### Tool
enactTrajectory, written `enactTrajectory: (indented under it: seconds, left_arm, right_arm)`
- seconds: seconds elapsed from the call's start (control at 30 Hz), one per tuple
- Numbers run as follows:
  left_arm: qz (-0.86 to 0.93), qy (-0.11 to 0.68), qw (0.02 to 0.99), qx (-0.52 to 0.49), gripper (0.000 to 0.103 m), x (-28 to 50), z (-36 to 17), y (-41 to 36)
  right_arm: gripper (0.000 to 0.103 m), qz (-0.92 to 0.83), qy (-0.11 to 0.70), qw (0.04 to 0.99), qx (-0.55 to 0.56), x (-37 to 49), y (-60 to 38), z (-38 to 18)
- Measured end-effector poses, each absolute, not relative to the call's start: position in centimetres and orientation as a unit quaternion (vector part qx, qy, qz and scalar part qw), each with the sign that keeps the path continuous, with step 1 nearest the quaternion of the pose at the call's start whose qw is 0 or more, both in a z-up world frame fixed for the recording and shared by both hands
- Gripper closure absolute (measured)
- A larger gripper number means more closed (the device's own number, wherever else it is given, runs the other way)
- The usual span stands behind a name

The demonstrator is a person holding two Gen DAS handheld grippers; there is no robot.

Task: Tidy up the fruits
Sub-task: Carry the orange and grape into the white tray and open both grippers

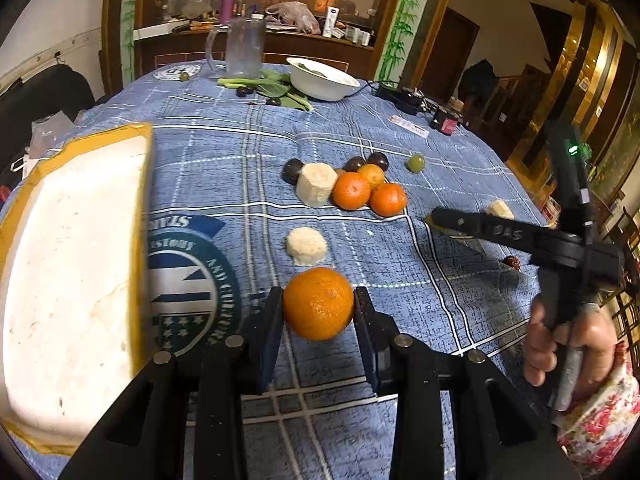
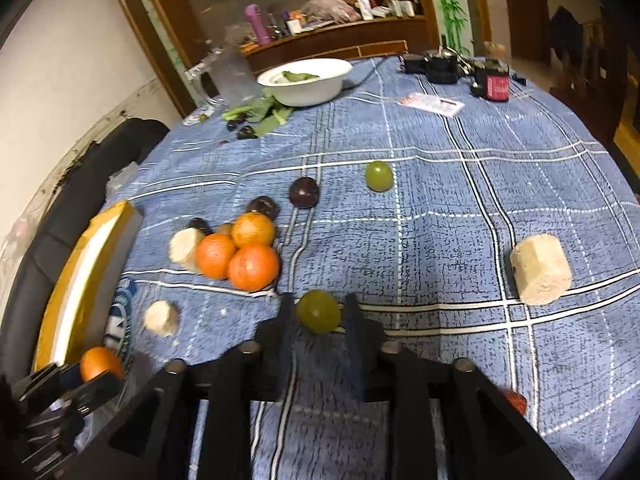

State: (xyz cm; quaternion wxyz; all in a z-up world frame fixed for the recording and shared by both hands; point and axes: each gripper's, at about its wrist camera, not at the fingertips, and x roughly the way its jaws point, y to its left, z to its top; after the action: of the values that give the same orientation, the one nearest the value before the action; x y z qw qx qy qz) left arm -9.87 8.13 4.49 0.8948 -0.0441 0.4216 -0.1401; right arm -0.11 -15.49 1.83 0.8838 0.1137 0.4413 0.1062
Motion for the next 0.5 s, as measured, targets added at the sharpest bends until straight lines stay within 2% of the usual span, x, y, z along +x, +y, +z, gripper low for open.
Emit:
enactTrajectory:
  seconds: [0.13,0.3,0.5]
  left_arm:
    - [-0.129,0.412,0.9,-0.055,0.07,-10.3,5.2,9.4]
    - [-0.117,0.406,0.903,-0.076,0.07,-10.4,5.7,11.2]
    - [-0.083,0.396,0.908,-0.104,0.07,-10.3,6.2,14.9]
  right_arm:
    - [0.071,0.104,0.452,0.88,0.103,0.5,-14.6,0.8]
    - [0.077,0.106,0.452,0.879,0.109,0.2,-15.1,1.1]
    - [0.076,0.128,0.418,0.884,0.166,-1.3,-16.2,4.3]
